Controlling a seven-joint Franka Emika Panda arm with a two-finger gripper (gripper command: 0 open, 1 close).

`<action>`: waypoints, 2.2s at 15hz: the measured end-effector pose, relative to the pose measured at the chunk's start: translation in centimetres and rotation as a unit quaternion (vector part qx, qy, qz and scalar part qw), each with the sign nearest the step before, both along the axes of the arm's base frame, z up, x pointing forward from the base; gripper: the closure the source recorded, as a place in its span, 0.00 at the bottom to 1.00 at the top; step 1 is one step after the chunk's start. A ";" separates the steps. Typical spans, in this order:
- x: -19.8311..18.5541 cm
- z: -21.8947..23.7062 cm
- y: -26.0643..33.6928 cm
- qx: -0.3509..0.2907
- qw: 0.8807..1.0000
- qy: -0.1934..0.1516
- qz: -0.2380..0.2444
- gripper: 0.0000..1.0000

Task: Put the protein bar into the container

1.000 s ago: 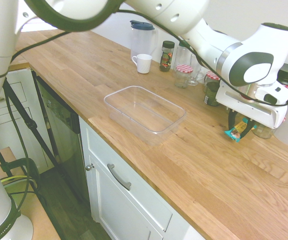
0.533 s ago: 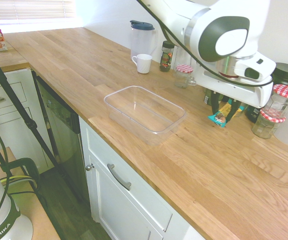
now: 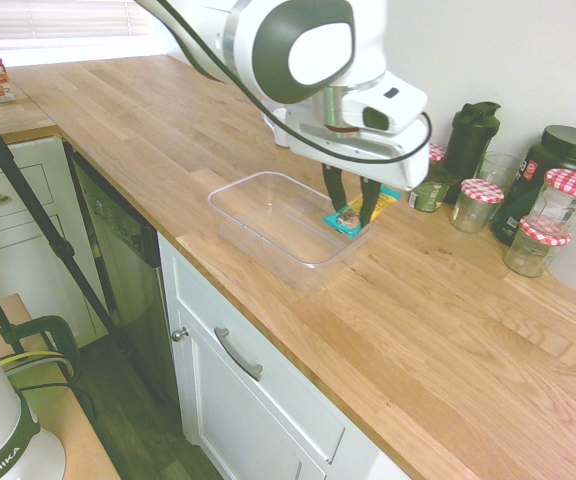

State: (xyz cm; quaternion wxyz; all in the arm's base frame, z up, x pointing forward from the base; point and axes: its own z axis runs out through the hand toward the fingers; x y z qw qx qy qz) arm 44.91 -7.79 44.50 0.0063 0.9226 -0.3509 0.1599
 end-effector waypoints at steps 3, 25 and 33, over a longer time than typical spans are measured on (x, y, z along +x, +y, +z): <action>0.3 0.1 2.9 -0.005 1.000 -0.002 0.009 1.00; 3.6 -5.3 7.0 -0.023 0.998 0.050 0.018 0.00; 2.9 -6.2 5.7 -0.019 0.999 0.050 0.007 0.00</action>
